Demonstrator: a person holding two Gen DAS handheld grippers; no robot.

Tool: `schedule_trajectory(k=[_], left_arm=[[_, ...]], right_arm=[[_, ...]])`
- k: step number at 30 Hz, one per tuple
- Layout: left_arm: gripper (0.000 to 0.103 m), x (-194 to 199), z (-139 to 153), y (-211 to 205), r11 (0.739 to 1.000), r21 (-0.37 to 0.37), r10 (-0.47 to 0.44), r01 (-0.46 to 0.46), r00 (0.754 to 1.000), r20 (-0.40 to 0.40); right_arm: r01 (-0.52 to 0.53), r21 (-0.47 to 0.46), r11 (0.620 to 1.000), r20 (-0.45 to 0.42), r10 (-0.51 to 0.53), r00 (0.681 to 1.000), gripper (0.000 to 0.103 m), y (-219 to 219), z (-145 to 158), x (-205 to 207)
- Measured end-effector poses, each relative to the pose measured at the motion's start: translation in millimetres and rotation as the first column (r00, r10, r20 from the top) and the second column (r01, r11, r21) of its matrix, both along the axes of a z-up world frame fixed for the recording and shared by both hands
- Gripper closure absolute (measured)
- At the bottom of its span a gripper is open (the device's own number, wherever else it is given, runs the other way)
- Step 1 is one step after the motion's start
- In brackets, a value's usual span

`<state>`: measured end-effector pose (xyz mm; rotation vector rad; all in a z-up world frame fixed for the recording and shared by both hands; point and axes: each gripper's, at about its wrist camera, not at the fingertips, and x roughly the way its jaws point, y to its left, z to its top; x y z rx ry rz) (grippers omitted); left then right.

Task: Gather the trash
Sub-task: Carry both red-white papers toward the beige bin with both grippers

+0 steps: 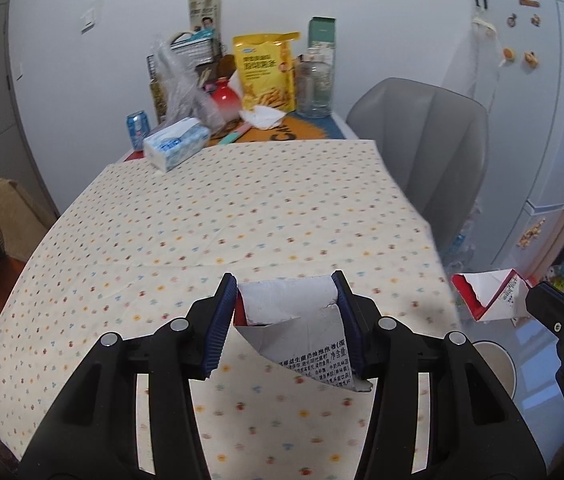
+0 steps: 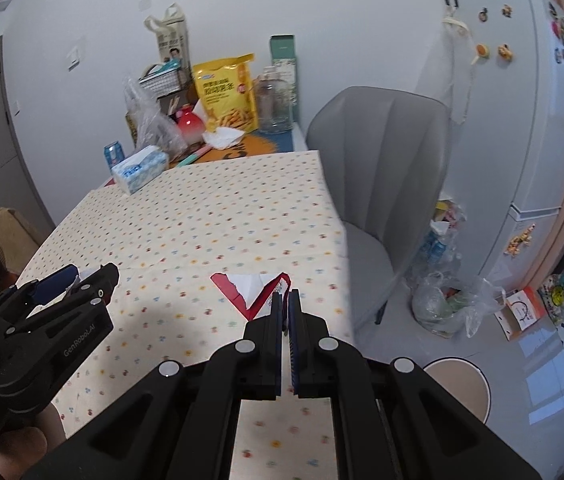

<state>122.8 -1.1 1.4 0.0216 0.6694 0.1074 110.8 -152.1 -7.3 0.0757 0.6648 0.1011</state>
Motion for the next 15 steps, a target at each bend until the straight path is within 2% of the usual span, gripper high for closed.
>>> schedule_trajectory(k=[15], left_arm=[[0.054,12,1,-118,0.982,0.041,-0.187,0.186,0.982,-0.002]], right_arm=[[0.155,0.040,0.987,0.011,-0.155,0.988,0.099,-108,1,-23]])
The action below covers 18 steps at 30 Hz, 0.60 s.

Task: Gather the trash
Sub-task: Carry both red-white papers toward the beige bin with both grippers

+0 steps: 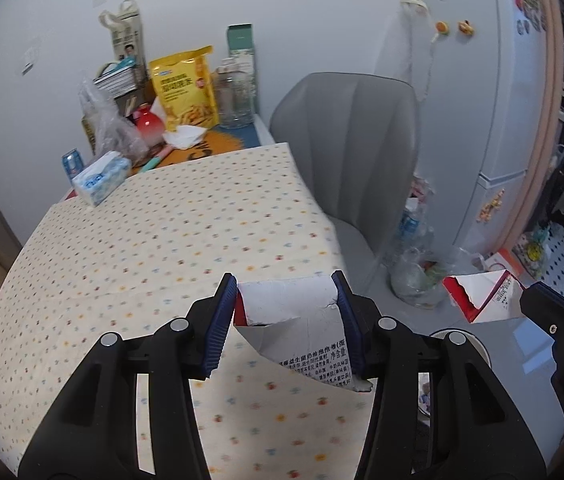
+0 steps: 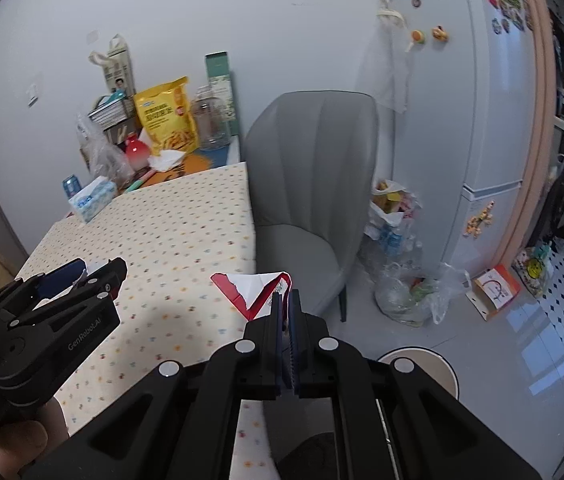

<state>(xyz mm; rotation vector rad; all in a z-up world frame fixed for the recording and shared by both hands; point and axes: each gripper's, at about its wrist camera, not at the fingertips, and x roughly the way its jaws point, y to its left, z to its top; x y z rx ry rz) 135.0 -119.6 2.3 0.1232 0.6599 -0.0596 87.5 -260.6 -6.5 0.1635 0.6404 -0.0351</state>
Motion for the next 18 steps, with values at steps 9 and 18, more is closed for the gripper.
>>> schedule_trajectory(k=[9,18], left_arm=[[0.054,12,-14,-69,0.996,0.023,-0.090,0.091,0.996,-0.025],[0.054,27,-40,-129,0.984,0.064,-0.163,0.168,0.983,-0.082]], right_arm=[[0.101,0.042,0.994,-0.028,-0.100,0.995,0.099,-65,-14,-5],[0.195,0.080,0.978,-0.082,-0.189,0.979,0.099,-126,-44,-2]])
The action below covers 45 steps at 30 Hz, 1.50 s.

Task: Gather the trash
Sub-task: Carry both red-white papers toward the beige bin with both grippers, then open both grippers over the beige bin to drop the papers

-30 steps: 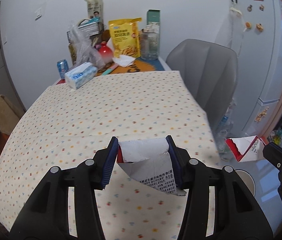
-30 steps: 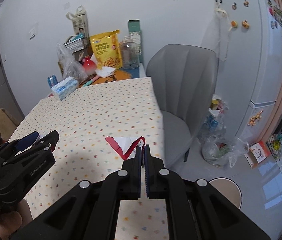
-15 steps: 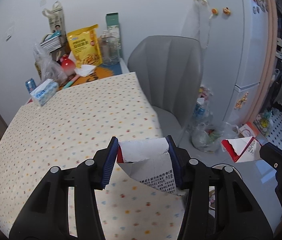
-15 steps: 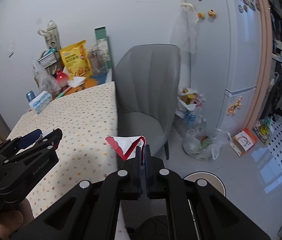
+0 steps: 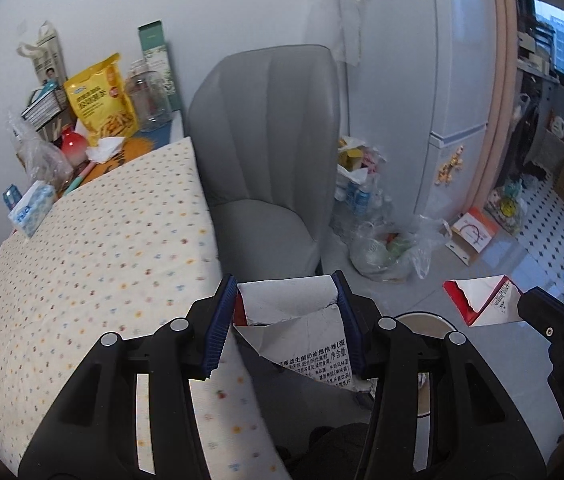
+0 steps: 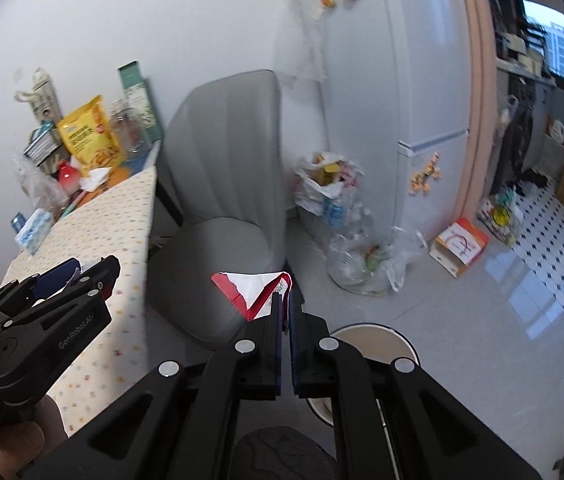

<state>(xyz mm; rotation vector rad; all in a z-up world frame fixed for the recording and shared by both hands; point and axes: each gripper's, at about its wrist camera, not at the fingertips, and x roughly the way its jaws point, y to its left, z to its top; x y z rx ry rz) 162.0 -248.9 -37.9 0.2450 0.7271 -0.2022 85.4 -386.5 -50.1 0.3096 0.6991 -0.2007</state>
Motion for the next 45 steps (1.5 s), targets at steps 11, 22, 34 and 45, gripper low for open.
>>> schedule_trajectory(k=[11,22,34,45], left_arm=[[0.054,28,-36,-63,0.996,0.041,-0.081,0.084,0.994,-0.077],[0.054,43,-66,-107,0.986,0.081,-0.134,0.146,0.981,-0.137],[0.054,22,-81,-153,0.967,0.081,-0.222,0.240,0.957,-0.184],[0.019,-5,-78,-192,0.949,0.083,-0.286,0.305,0.941,-0.182]], right_arm=[[0.094,0.056,0.994,-0.073,-0.090,0.993,0.099,-66,-45,14],[0.167,0.093,0.982,-0.119,-0.155,0.981,0.082,-112,-79,31],[0.294,0.103,0.950,-0.152,-0.277,0.949,0.055,-156,-93,-4],[0.399,0.063,0.915,-0.132,-0.388,0.912,0.049,-187,-77,-56]])
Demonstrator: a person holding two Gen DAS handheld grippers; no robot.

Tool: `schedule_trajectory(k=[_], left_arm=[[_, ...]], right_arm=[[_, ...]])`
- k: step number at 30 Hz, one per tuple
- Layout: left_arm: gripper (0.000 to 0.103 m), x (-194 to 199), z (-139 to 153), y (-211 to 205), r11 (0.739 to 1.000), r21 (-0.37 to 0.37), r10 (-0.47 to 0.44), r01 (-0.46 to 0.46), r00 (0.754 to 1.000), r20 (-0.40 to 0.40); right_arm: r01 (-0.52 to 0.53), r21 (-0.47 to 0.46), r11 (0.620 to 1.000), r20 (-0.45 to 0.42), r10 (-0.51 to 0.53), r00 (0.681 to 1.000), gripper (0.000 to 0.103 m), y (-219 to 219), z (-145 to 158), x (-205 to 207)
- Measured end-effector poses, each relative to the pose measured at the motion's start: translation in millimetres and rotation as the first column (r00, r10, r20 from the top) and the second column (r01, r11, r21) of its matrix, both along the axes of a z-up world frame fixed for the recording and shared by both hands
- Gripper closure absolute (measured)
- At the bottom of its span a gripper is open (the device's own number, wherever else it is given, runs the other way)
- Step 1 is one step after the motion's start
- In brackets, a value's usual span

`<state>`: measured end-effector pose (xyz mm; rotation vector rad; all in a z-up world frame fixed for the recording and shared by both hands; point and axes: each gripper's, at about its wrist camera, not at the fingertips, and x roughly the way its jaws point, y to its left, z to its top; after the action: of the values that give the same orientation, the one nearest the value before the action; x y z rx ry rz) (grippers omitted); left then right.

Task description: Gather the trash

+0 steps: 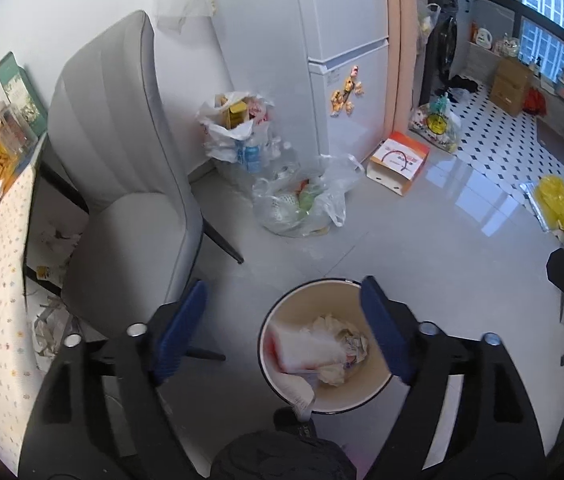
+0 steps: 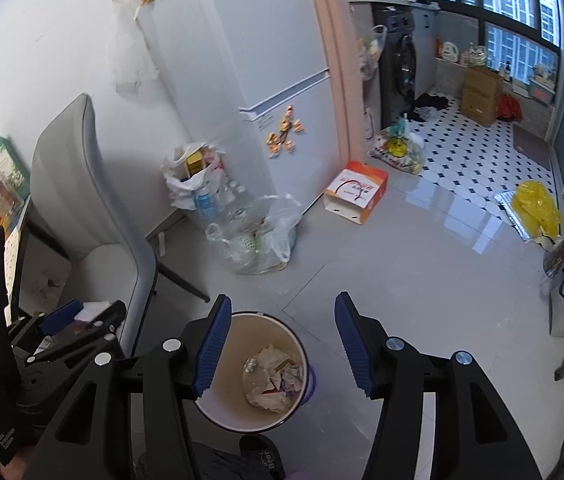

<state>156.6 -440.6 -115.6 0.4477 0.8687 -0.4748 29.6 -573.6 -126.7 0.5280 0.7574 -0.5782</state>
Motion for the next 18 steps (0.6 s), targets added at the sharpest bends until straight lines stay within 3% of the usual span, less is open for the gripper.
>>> schedule_trajectory(k=[8,18], left_arm=[[0.009,2,28,29,0.997,-0.030,0.069,-0.068,0.996,0.057],[0.006,6,65,104,0.976,-0.113,0.197,-0.186,0.975,0.098]], right_arm=[[-0.017,0.001,1.000,0.034,0.017,0.999,0.049,3,10,-6],[-0.104,-0.051,0.993,0.060,0.107,0.992,0.024,48,39,6]])
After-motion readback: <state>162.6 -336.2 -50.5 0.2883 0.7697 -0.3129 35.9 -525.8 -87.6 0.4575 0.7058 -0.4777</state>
